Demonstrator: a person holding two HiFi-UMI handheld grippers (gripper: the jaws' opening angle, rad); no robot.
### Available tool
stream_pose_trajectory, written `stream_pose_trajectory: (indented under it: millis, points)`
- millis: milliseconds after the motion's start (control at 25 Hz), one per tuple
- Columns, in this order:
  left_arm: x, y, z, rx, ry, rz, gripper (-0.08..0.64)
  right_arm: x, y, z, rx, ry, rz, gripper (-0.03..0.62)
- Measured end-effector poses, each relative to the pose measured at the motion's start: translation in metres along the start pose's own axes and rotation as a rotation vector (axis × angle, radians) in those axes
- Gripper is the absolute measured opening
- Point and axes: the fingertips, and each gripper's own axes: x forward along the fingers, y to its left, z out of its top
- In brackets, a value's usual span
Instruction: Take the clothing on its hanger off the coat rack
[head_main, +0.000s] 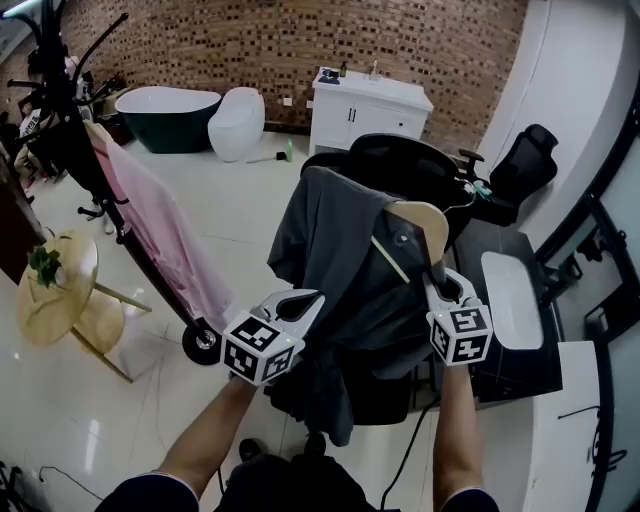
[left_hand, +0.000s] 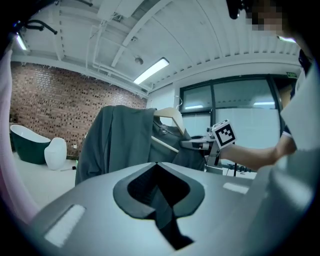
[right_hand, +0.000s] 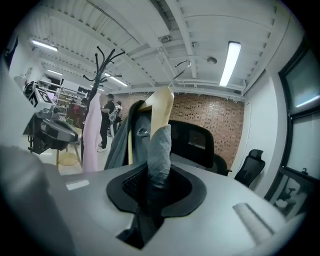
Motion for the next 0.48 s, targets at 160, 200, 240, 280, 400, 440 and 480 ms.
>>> stream_pose_trajectory:
  millis: [160, 200, 240, 280, 400, 440, 480]
  points:
    - [-0.003, -0.002, -0.028, -0.046, 0.038, 0.007, 0.006, 0.008, 0.020, -0.035, 0.026, 0.042, 0.059, 0.046]
    - [-0.003, -0.004, -0.034, -0.059, 0.043, 0.006, 0.006, 0.010, 0.026, -0.043, 0.036, 0.049, 0.078, 0.041]
    - [-0.004, -0.005, -0.039, -0.070, 0.047, 0.006, 0.006, 0.012, 0.031, -0.050, 0.048, 0.056, 0.097, 0.035]
    - [-0.004, -0.006, -0.044, -0.077, 0.051, 0.008, 0.006, 0.015, 0.036, -0.058, 0.063, 0.063, 0.115, 0.031]
    - [-0.006, -0.009, -0.058, -0.097, 0.066, 0.017, 0.006, 0.021, 0.050, -0.081, 0.111, 0.089, 0.165, 0.025]
    - [-0.007, -0.011, -0.063, -0.105, 0.071, 0.020, 0.008, 0.023, 0.054, -0.088, 0.123, 0.101, 0.180, 0.025]
    - [-0.009, -0.012, -0.068, -0.115, 0.075, 0.022, 0.006, 0.024, 0.059, -0.096, 0.132, 0.113, 0.194, 0.025]
